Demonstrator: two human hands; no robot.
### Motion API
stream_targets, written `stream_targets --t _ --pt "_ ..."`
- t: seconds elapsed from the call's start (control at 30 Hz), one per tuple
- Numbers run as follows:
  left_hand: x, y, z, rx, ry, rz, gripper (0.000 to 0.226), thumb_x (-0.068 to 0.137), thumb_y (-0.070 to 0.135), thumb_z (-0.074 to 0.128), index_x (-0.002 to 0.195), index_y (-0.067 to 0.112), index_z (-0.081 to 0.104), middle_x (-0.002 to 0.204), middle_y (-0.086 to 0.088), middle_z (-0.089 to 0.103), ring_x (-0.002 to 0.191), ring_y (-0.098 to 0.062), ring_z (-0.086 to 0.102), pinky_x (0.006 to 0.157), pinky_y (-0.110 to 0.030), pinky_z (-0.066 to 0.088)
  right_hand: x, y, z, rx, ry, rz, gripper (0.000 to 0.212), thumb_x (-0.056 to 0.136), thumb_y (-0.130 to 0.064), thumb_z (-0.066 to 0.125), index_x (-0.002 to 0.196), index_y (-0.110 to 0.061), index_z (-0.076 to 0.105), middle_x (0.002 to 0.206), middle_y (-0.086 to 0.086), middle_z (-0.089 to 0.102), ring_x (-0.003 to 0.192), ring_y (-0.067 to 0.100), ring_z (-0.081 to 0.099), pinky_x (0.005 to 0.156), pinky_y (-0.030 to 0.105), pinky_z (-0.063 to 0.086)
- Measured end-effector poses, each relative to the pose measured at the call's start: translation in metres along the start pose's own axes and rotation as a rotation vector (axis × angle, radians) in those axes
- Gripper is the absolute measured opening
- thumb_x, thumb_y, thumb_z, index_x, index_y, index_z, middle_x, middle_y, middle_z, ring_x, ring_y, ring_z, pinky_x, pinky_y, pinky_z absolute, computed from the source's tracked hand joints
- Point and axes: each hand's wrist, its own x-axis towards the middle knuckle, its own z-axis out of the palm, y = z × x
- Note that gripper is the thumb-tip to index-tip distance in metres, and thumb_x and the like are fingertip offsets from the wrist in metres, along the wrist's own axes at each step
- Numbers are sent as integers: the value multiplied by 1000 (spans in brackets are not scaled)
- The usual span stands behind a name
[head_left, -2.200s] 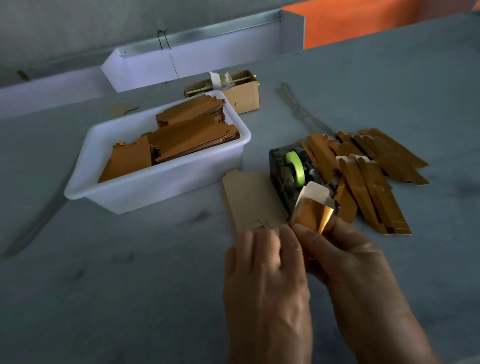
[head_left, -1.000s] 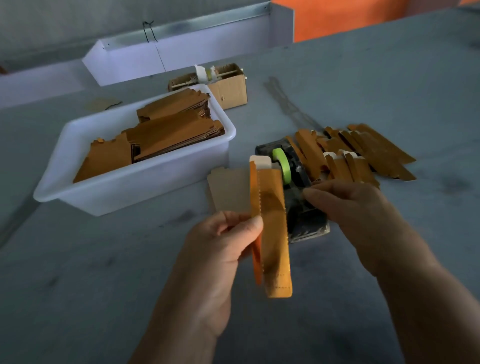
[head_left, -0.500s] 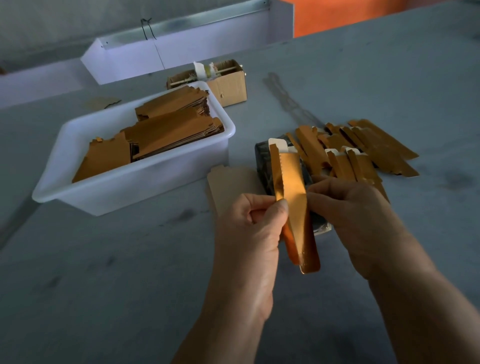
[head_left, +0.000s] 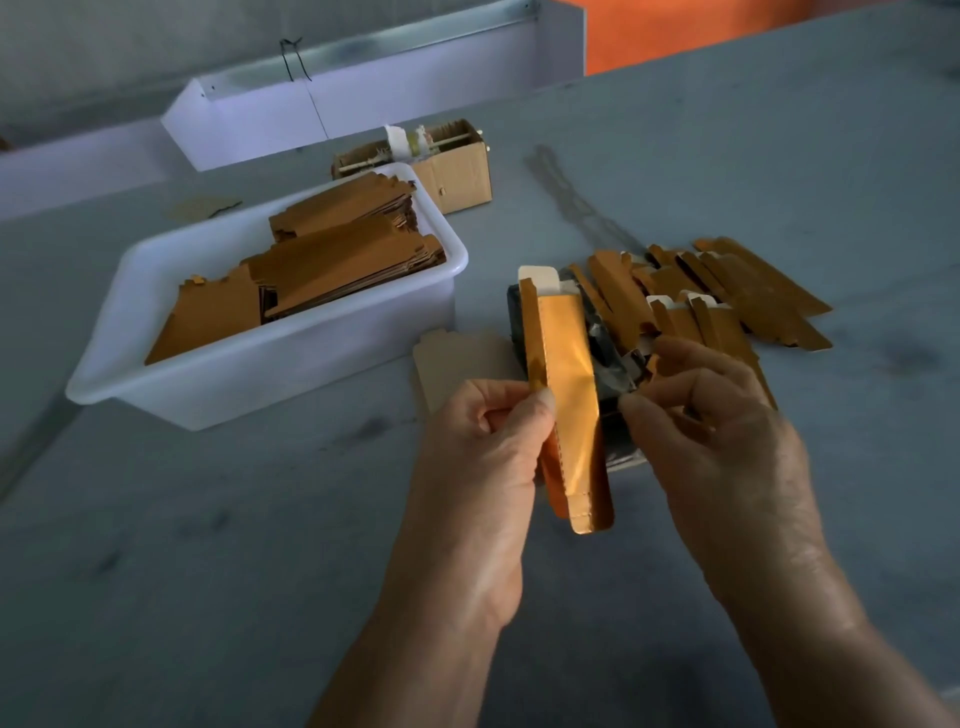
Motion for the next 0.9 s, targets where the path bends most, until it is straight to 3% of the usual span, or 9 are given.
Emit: stream_targets --t 0.1,0.23,0.33,0.47,0.67,0.83,0.9 --pt "2 3 -1 6 -22 10 8 92 17 58 90 10 62 100 -20 70 96 -37 67 91 -59 50 -3 1 3 -70 -7 -44 18 81 -20 67 66 -26 60 130 -11 50 111 10 54 74 12 39" --pt "5 3 2 32 -78 15 9 93 19 58 93 11 61 100 -18 71 97 -32 69 88 -56 52 -6 3 6 -77 0 -40 17 80 -26 66 65 -30 58 130 -10 51 114 9 53 73 9 35" --pt "9 3 4 110 -93 46 9 93 20 58 93 11 61 98 -14 71 93 -31 70 76 -44 55 -9 5 8 -59 19 -65 17 81 -29 66 66 -32 57 128 -8 54 111 8 54 72 8 36" --pt "12 4 2 243 -95 94 6 93 24 59 91 19 61 89 -2 70 82 -17 68 62 -26 45 -11 6 10 -41 30 -99 14 80 -27 65 71 -34 56 124 -11 55 107 2 52 70 4 34" --pt "8 4 3 391 -87 135 9 92 33 58 97 26 60 89 5 68 80 -14 68 64 -32 53 -13 12 12 -55 53 -163 7 81 -18 65 82 -23 60 120 -6 57 109 9 56 79 13 42" --pt "8 5 4 414 -81 126 13 92 31 58 100 21 62 89 4 67 84 -15 68 73 -33 56 -9 12 10 -189 43 -213 11 81 -5 68 76 -12 61 115 -3 58 100 7 55 74 -2 39" --pt "7 5 4 407 -87 134 10 91 30 60 96 21 62 87 4 67 82 -15 67 70 -32 54 -8 13 7 -196 30 -204 10 81 -6 67 76 -12 61 113 -4 58 97 4 56 75 -3 37"
